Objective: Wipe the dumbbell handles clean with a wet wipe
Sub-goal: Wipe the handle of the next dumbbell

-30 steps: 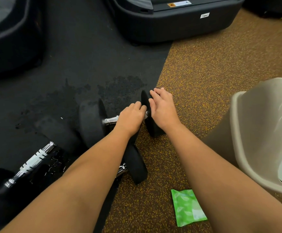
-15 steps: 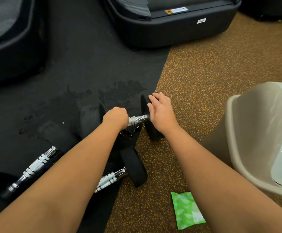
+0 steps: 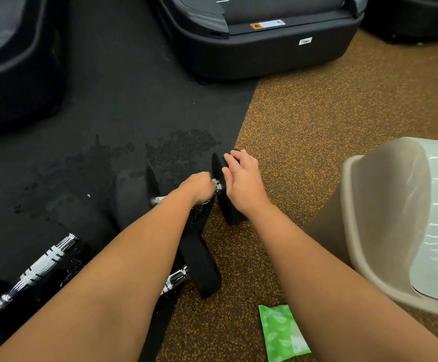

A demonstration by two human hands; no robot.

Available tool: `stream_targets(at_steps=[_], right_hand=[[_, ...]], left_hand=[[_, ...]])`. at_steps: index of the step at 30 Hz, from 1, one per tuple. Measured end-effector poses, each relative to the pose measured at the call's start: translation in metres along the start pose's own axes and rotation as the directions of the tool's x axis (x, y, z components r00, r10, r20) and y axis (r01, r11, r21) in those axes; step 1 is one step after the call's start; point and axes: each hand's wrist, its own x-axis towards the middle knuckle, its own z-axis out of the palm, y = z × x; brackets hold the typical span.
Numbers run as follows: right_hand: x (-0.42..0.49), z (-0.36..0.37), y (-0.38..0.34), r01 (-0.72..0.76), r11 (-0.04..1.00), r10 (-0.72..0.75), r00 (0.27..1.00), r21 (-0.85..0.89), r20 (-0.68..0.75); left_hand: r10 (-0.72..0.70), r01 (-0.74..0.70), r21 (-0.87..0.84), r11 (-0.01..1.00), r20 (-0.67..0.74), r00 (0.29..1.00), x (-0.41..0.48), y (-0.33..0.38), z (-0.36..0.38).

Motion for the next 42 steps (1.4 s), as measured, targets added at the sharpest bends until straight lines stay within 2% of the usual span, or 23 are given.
stream_targets(at_steps=[3, 5, 10, 13, 16, 21, 25, 29, 33, 42], right_hand=[[0.002, 0.001, 0.001, 0.005, 1.000, -0.005, 1.000, -0.012, 0.001], [0.002, 0.002, 0.002, 0.005, 1.000, -0.005, 1.000, -0.024, 0.006], [0.002, 0.003, 0.002, 0.014, 0.999, -0.014, 1.000, -0.036, -0.006], [0.001, 0.002, 0.002, 0.004, 0.999, -0.004, 1.000, -0.045, 0.000], [0.000, 0.002, 0.002, 0.014, 0.999, -0.014, 1.000, -0.044, -0.004], [0.000, 0.001, 0.002, 0.003, 1.000, -0.003, 1.000, -0.021, 0.003], [0.000, 0.000, 0.001, -0.012, 1.000, 0.012, 1.000, -0.026, 0.018], [-0.001, 0.000, 0.001, -0.006, 0.999, 0.008, 0.999, -0.039, 0.037], [0.000, -0.001, 0.000, -0.014, 0.999, 0.015, 0.999, -0.031, 0.033], [0.000, 0.001, 0.000, -0.008, 1.000, 0.008, 1.000, -0.006, 0.006]], left_hand=[[0.027, -0.026, 0.027, 0.999, -0.039, 0.999, -0.004, 0.001, 0.005], [0.068, -0.062, 0.057, 0.996, -0.115, 0.991, -0.009, -0.002, 0.009], [0.275, -0.200, 0.251, 0.947, -0.311, 0.910, -0.022, -0.010, 0.019], [0.343, -0.217, 0.376, 0.901, -0.310, 0.887, -0.028, -0.013, 0.019], [0.300, -0.147, 0.462, 0.875, -0.278, 0.912, -0.032, -0.014, 0.012], [0.118, 0.011, 0.561, 0.828, -0.192, 0.974, -0.041, -0.018, -0.006], [0.030, 0.060, 0.637, 0.768, -0.130, 0.991, -0.044, -0.024, -0.012], [-0.042, 0.102, 0.636, 0.765, -0.109, 0.993, -0.046, -0.023, -0.009], [-0.015, 0.103, 0.674, 0.731, -0.135, 0.991, -0.056, -0.014, 0.001], [0.046, 0.071, 0.679, 0.731, -0.154, 0.987, -0.053, -0.016, -0.008]])
